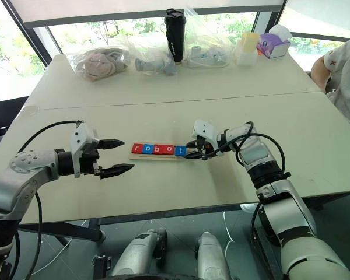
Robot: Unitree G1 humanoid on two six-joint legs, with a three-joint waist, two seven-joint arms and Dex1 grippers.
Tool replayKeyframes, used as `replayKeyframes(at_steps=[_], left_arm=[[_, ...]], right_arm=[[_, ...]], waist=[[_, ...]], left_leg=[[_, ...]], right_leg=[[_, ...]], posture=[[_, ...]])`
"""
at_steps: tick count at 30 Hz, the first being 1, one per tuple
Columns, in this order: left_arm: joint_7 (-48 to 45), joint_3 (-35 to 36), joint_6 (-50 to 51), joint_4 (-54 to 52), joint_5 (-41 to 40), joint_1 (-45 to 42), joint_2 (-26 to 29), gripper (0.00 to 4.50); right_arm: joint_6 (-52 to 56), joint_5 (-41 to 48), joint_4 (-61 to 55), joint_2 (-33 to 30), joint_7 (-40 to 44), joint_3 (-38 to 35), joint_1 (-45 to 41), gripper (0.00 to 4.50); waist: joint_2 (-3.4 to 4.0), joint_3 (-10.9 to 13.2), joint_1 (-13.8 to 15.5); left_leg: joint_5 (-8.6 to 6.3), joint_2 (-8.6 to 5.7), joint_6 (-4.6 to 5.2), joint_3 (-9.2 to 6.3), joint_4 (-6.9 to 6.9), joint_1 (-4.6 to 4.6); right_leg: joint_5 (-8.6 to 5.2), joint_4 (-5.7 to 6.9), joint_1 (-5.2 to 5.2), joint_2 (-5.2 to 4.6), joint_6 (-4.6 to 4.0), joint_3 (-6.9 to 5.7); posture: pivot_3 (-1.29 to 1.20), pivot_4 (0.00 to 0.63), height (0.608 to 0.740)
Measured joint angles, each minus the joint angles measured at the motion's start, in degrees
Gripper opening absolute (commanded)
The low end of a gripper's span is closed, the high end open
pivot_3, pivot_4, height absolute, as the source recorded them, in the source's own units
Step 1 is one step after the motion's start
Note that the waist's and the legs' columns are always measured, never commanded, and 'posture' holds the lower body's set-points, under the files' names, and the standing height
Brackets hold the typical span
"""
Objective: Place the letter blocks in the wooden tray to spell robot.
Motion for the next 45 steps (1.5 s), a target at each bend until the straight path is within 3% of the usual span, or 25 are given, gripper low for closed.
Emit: replayKeyframes(at_steps=[5, 12, 27, 45], left_arm=[[0.0, -0.1, -0.1, 0.0, 0.3, 0.0, -0.2, 4.50], [0.2, -0.1, -0.1, 0.0, 0.7, 0.0, -0.7, 4.50], [0.7, -0.2, -0.2, 0.0, 0.8, 0.6, -0.8, 4.50], [1.1, -0.8, -1.1, 0.5, 1.1, 0.6, -1.9, 4.50]], right_arm=[[0.0, 0.0, 0.0, 0.4, -0.5, 0.0, 0.0, 1.07], [0.3, -0.1, 0.1, 1.7, -1.0, 0.0, 0.0, 4.46], [-2.5, -0.5, -2.9, -0.1, -4.2, -1.6, -0.3, 4.46], [-13.4, -4.6, 8.7, 1.2, -9.7, -1.5, -3.2, 4.46]], waist=[[0.00, 0.0, 0.0], [0.00, 0.0, 0.0], [0.00, 0.0, 0.2], [0.00, 0.0, -0.1]], left_leg=[[0.00, 0.00, 0.00, 0.00, 0.00, 0.00], [0.00, 0.00, 0.00, 0.00, 0.00, 0.00], [0.00, -0.01, -0.01, 0.00, -0.01, -0.01], [0.03, 0.00, -0.04, 0.01, -0.02, 0.04]], right_leg=[[0.00, 0.00, 0.00, 0.00, 0.00, 0.00], [0.02, 0.01, 0.00, 0.00, 0.02, 0.00], [0.02, 0.00, -0.07, -0.01, 0.02, 0.00], [0.03, 0.04, 0.02, 0.02, 0.03, 0.02]], posture=[[0.00, 0.150, 0.740], [0.00, 0.150, 0.740], [0.00, 0.150, 0.740], [0.00, 0.150, 0.740]])
